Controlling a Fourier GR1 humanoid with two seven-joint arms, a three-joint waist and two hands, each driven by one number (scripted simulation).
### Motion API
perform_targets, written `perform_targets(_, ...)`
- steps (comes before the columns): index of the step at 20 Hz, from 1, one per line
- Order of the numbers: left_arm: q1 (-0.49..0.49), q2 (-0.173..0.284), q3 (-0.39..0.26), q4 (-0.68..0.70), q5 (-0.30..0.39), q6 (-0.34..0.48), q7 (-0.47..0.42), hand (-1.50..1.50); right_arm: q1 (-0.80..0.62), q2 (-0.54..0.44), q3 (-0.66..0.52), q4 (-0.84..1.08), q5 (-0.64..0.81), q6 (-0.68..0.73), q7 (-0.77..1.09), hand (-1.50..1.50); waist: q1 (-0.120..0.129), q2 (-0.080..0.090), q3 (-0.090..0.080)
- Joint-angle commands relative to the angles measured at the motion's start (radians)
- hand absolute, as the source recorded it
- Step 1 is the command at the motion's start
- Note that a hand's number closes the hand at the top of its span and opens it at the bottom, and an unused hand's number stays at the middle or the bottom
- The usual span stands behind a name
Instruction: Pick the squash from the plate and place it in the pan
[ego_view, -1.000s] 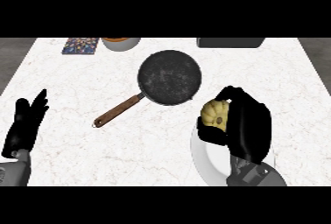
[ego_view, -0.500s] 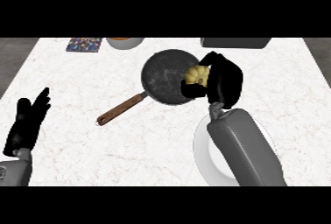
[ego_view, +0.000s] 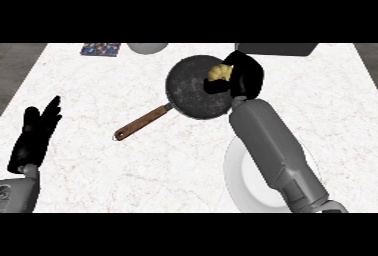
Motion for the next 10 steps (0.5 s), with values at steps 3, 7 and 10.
perform_targets(3,-0.056,-0.026,-0.019,0.032,-0.024,0.018,-0.005,0.0,-0.106,0.0,-0.073,0.259,-0.116,-0.09,-0.163,1.5,0.023,0.014,0.001)
perform_targets(7,-0.058,-0.023,-0.022,0.002,-0.012,0.0,0.005,0.0,-0.093,0.0,-0.14,0.27,-0.24,-0.144,-0.267,1.5,0.052,0.022,0.003)
perform_targets(10,-0.071,0.007,-0.007,0.025,0.003,-0.037,-0.014,0.0,-0.098,0.0,-0.175,0.318,-0.319,-0.12,-0.309,-1.5,0.07,0.029,0.003)
